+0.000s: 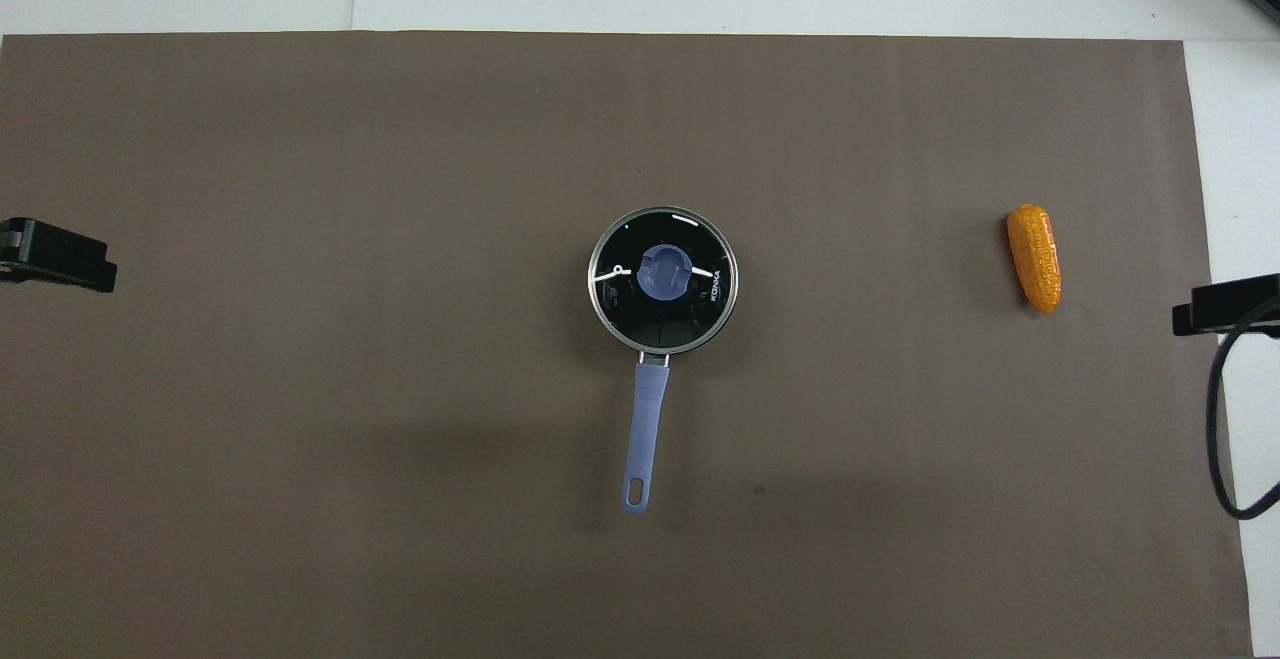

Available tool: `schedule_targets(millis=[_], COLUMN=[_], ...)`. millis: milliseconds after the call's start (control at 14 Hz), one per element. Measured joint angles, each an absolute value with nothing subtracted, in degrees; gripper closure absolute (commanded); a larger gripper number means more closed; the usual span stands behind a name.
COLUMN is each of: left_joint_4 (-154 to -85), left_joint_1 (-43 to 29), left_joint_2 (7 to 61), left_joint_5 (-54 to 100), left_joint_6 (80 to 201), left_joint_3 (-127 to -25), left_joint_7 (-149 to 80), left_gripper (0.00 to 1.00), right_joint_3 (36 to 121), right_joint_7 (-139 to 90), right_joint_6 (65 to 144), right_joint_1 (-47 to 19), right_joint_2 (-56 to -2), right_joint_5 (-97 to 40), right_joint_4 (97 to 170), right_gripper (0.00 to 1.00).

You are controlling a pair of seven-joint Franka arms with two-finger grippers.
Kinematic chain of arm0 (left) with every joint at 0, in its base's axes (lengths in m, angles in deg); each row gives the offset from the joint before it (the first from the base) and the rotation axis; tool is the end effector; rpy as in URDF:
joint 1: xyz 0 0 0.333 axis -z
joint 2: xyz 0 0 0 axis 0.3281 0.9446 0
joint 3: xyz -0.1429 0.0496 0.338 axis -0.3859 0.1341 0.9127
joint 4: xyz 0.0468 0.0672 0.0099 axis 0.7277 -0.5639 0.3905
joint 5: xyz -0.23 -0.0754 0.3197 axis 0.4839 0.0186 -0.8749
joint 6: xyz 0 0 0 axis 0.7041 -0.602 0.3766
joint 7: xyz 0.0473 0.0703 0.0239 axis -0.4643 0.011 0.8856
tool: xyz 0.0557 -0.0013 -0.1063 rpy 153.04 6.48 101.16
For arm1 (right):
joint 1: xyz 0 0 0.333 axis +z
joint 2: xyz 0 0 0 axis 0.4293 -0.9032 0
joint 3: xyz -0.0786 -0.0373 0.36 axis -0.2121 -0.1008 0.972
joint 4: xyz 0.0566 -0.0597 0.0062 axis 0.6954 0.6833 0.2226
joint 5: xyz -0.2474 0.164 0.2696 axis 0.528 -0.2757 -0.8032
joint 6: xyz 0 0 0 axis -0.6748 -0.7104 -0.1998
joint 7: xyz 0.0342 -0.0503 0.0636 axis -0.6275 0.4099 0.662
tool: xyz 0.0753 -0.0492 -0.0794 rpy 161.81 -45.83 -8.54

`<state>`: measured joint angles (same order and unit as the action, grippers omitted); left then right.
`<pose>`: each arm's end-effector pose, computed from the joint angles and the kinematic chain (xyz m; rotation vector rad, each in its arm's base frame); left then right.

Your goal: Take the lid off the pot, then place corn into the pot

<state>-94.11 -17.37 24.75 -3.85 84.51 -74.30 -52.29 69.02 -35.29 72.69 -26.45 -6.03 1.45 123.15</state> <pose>0.5522 -0.0279 0.7021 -3.1177 0.1483 0.0467 0.5044 -0.0300 0.7039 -3.1158 0.1714 0.0062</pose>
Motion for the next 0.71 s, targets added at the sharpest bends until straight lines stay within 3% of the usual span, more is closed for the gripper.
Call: schedule_targets(millis=[714], left_joint_4=[-94.63], left_joint_1=[-17.38], left_joint_2=[24.74], left_joint_5=[-3.1], left_joint_6=[84.46], left_joint_3=[-74.3], left_joint_7=[-52.35], left_gripper=[0.0], right_joint_3=[68.59], right_joint_7=[-36.04], right_joint_6=[72.69], right_joint_1=[-26.55], right_joint_2=[-5.73], right_joint_5=[1.36], right_joint_4=[122.81], right_gripper=[0.0])
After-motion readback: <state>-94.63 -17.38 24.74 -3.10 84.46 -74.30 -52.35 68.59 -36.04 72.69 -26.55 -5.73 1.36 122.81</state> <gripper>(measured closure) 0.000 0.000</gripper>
